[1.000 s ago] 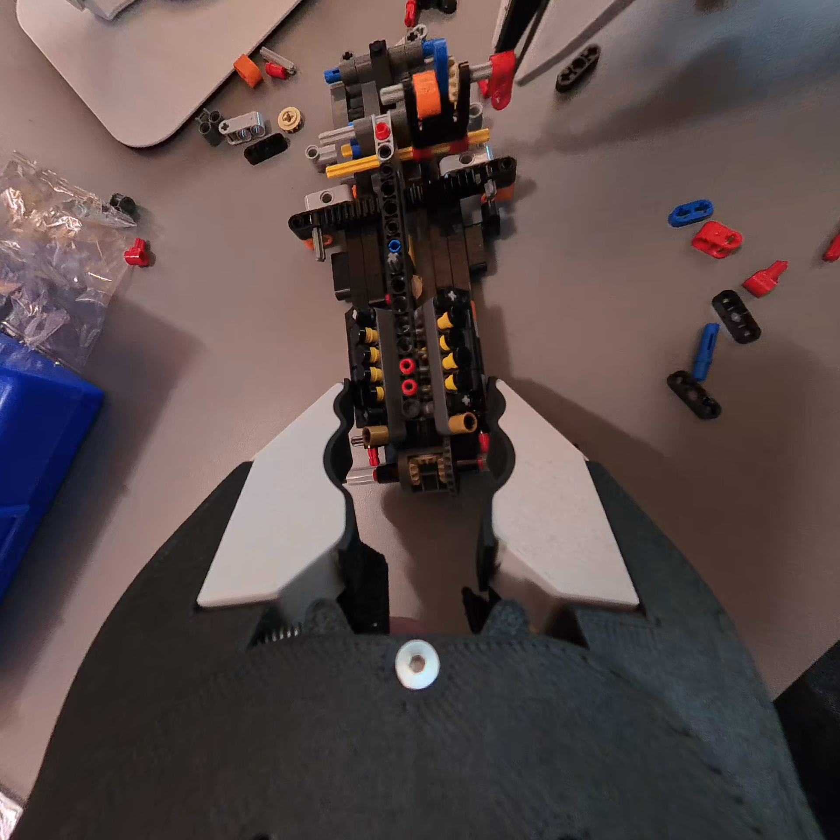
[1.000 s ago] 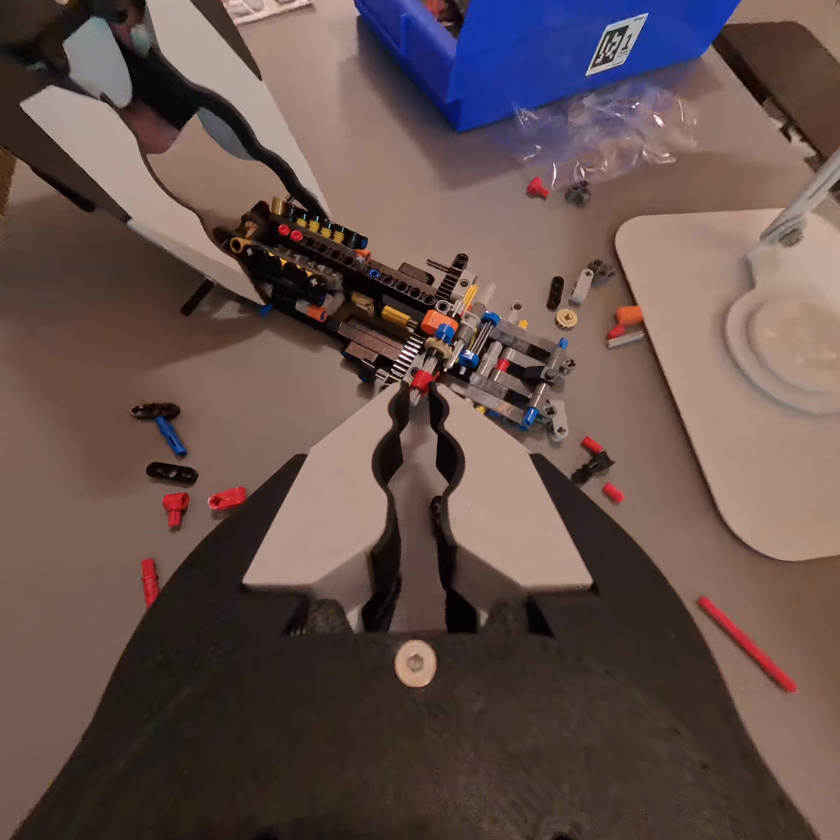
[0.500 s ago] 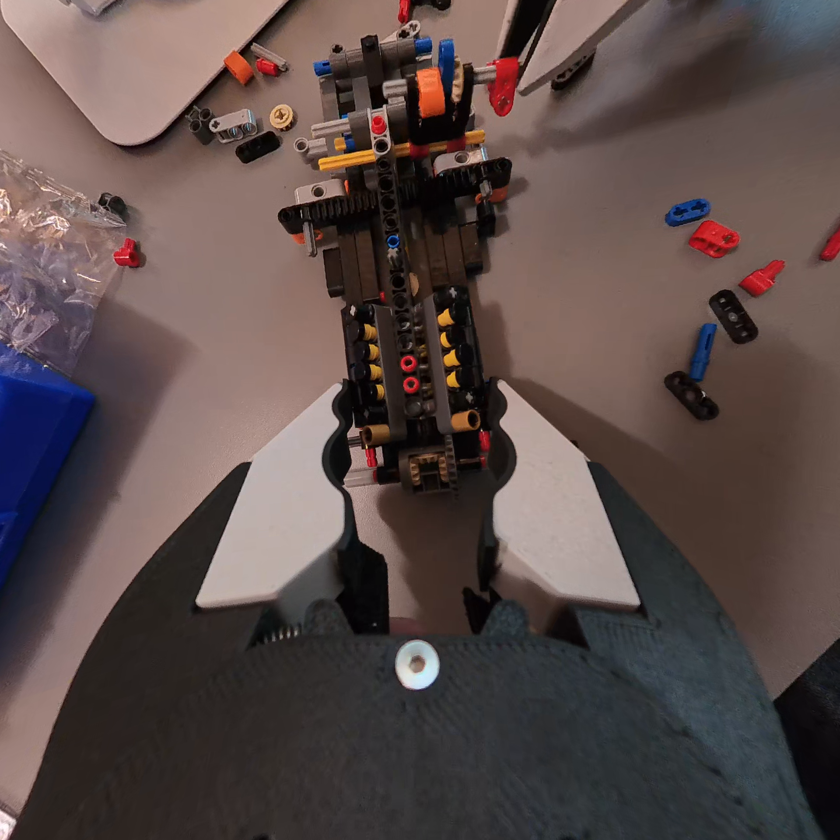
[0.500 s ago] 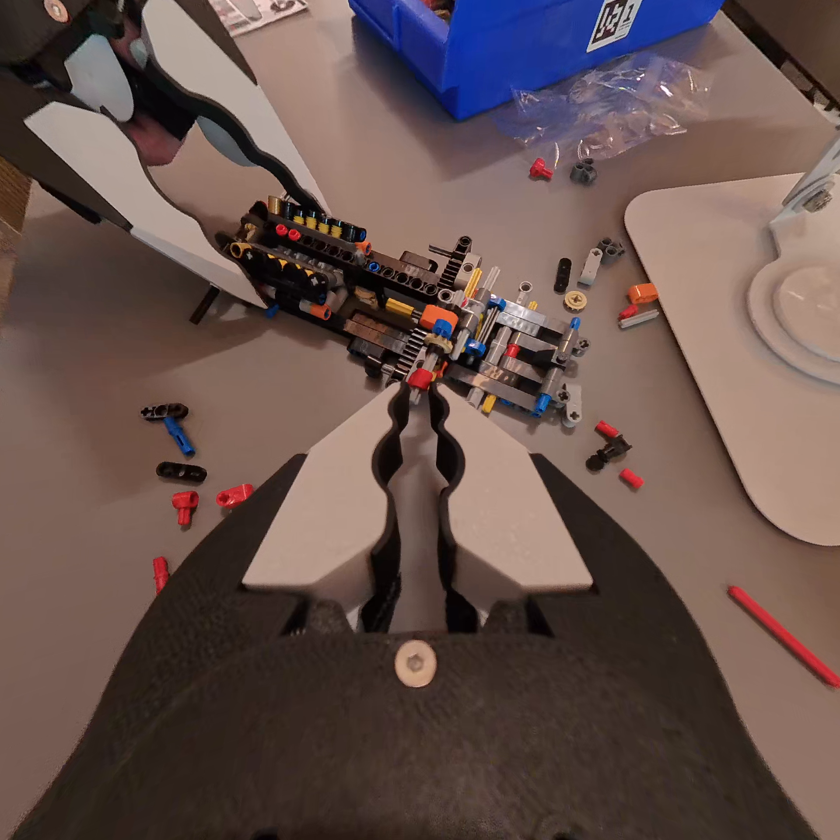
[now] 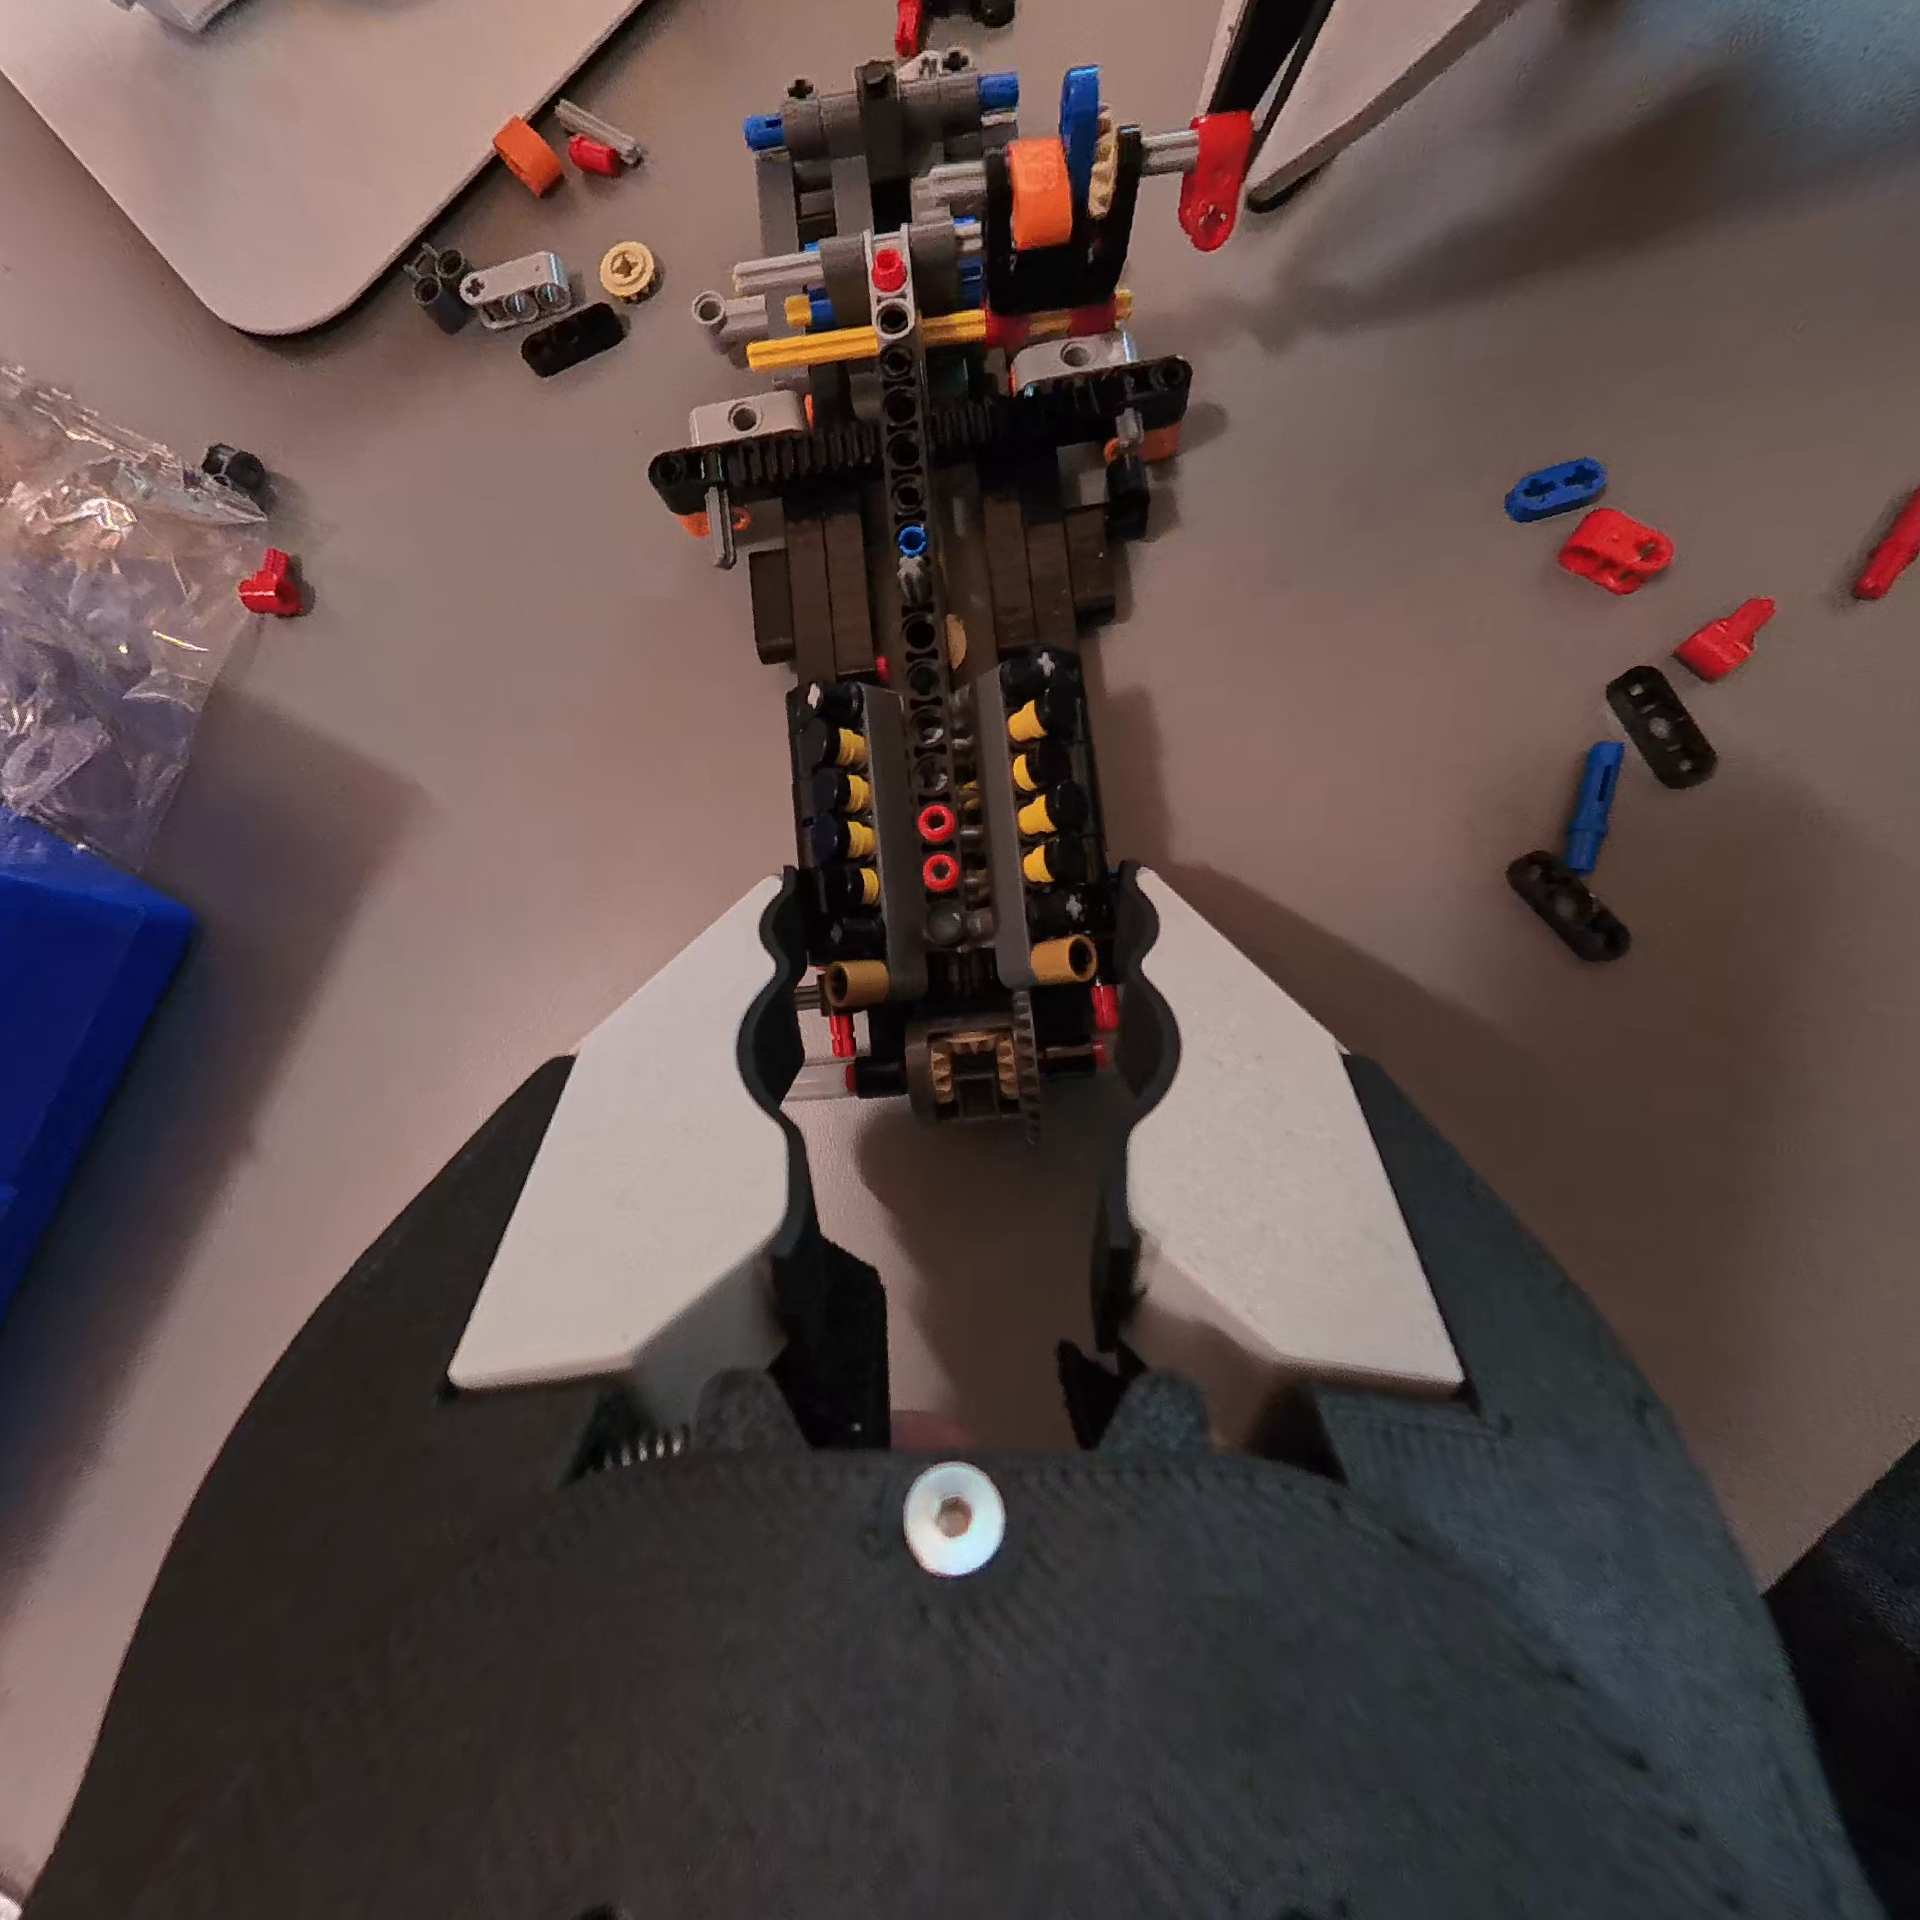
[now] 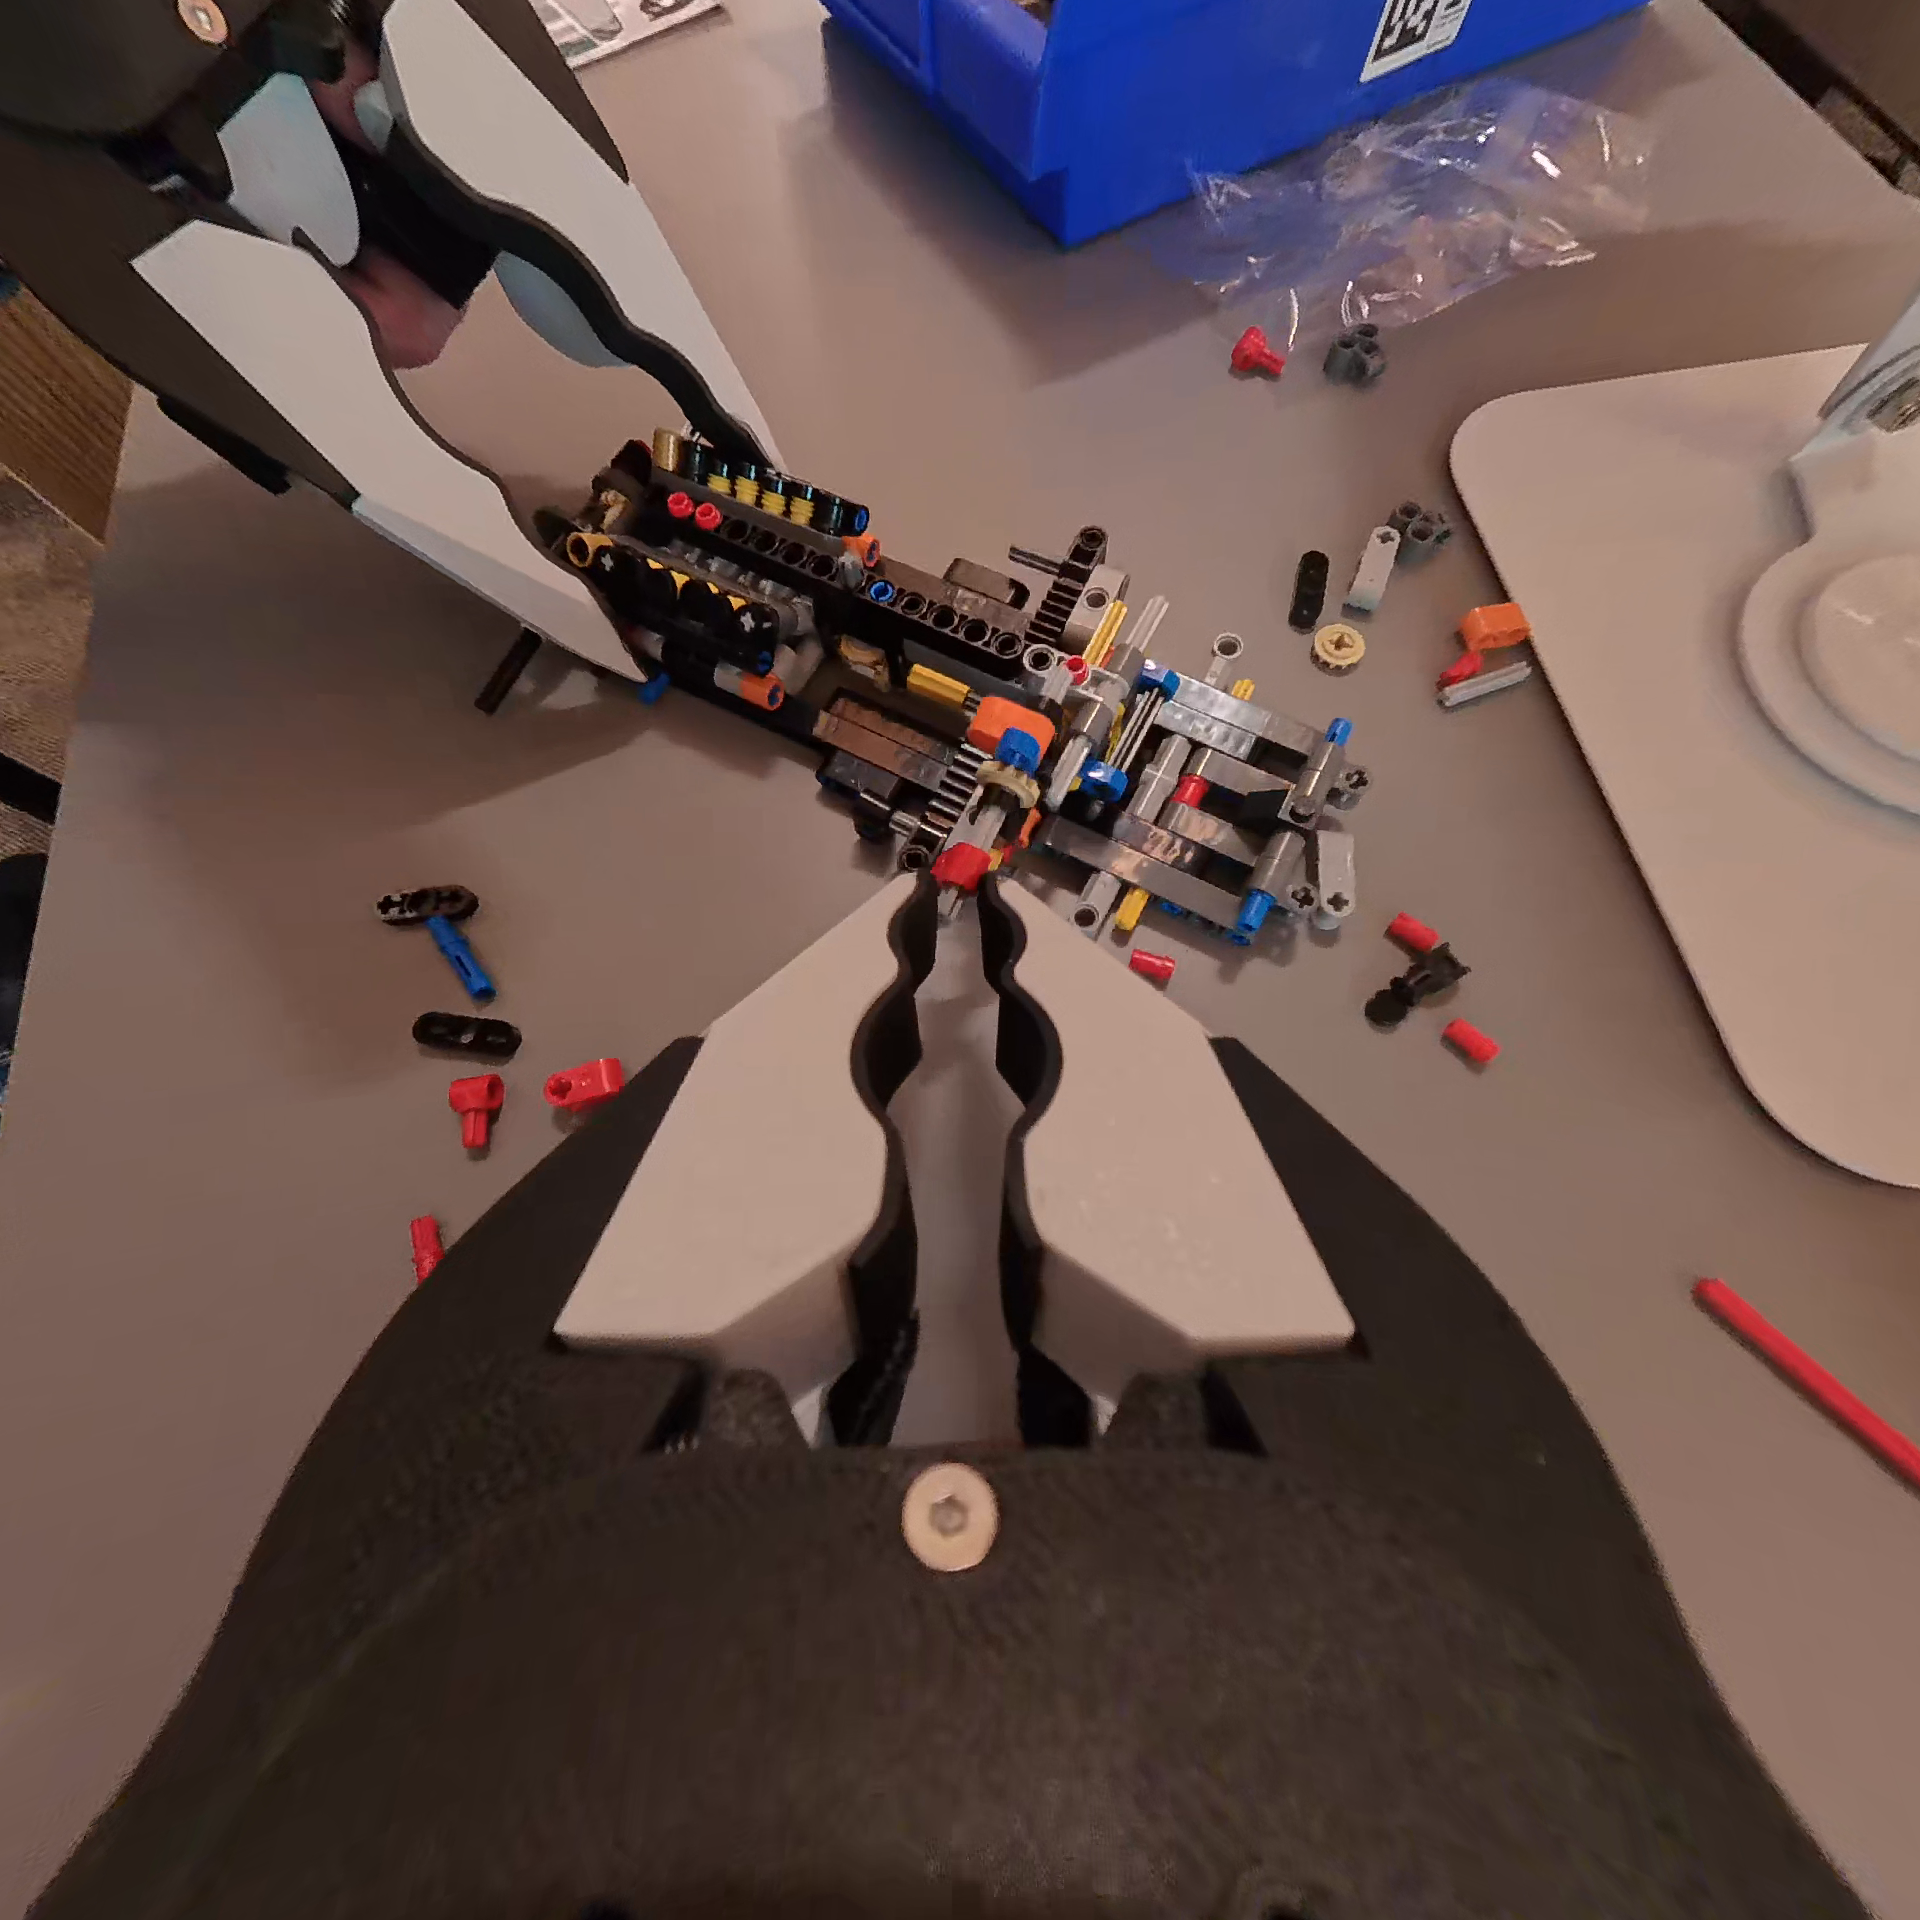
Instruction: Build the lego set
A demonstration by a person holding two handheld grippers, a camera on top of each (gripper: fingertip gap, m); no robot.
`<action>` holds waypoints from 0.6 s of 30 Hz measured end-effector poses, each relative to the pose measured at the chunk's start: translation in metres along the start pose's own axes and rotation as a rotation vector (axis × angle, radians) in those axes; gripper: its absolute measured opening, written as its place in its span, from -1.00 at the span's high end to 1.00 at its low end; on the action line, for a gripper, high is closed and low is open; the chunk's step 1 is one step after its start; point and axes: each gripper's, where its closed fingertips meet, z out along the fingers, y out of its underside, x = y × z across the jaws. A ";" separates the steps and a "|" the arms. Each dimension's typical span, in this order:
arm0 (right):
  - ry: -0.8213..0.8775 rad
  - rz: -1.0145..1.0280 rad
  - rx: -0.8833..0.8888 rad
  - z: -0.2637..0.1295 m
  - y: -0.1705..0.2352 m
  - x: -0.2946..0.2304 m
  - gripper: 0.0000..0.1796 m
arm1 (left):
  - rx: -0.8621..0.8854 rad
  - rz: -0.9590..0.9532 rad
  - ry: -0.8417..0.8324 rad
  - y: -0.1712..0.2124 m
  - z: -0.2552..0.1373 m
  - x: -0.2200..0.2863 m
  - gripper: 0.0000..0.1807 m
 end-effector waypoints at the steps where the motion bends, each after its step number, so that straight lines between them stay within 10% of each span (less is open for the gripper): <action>1: -0.002 0.003 0.000 0.001 0.000 0.000 0.94 | 0.000 -0.001 -0.001 0.000 0.000 0.000 0.37; 18: 0.026 -0.117 -0.038 0.023 -0.001 -0.012 0.94 | 0.010 -0.011 0.005 0.000 0.001 -0.001 0.37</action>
